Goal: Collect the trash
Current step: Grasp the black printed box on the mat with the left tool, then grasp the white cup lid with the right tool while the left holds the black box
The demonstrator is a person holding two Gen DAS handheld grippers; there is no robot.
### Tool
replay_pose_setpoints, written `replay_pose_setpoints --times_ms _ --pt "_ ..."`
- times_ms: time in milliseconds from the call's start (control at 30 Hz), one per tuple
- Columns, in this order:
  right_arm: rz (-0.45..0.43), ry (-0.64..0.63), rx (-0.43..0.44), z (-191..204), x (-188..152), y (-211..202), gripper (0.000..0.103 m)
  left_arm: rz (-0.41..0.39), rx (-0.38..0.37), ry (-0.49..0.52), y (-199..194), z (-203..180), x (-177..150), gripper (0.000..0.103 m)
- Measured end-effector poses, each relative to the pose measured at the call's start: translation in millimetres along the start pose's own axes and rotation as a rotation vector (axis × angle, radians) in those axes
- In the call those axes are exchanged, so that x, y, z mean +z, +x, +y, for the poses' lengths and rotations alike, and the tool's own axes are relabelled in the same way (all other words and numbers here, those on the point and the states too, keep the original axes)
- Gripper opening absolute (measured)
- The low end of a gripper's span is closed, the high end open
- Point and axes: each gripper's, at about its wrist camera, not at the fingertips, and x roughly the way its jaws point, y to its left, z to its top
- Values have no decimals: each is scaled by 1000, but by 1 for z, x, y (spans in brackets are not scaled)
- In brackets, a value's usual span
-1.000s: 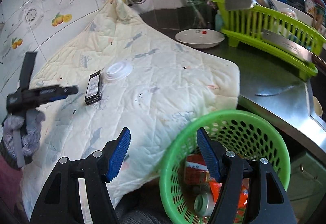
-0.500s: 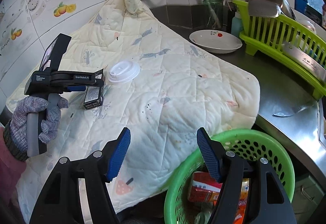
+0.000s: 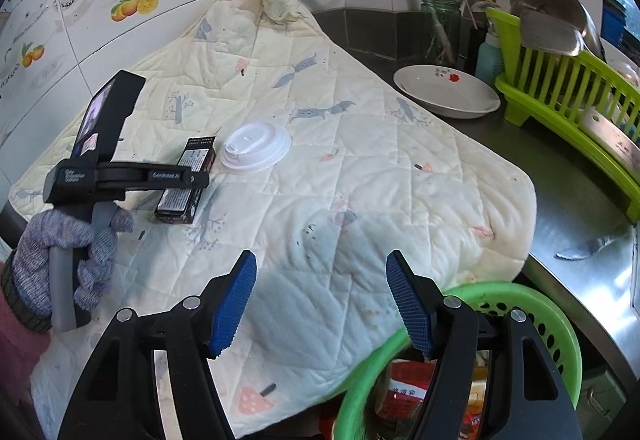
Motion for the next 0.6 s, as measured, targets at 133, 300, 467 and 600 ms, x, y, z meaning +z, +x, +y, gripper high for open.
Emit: replay_pose_setpoints --times_ms 133,300,467,600 --pt "1 -24 14 9 9 9 65 -26 -11 -2 -17 16 -6 47" --pt "11 -65 27 27 26 32 67 -55 -38 -34 -41 44 -14 46" --pt "18 -88 56 45 48 63 70 -85 -41 -50 -60 67 -24 46" --pt "37 -109 62 59 65 91 75 -112 -40 -39 -72 75 -31 46"
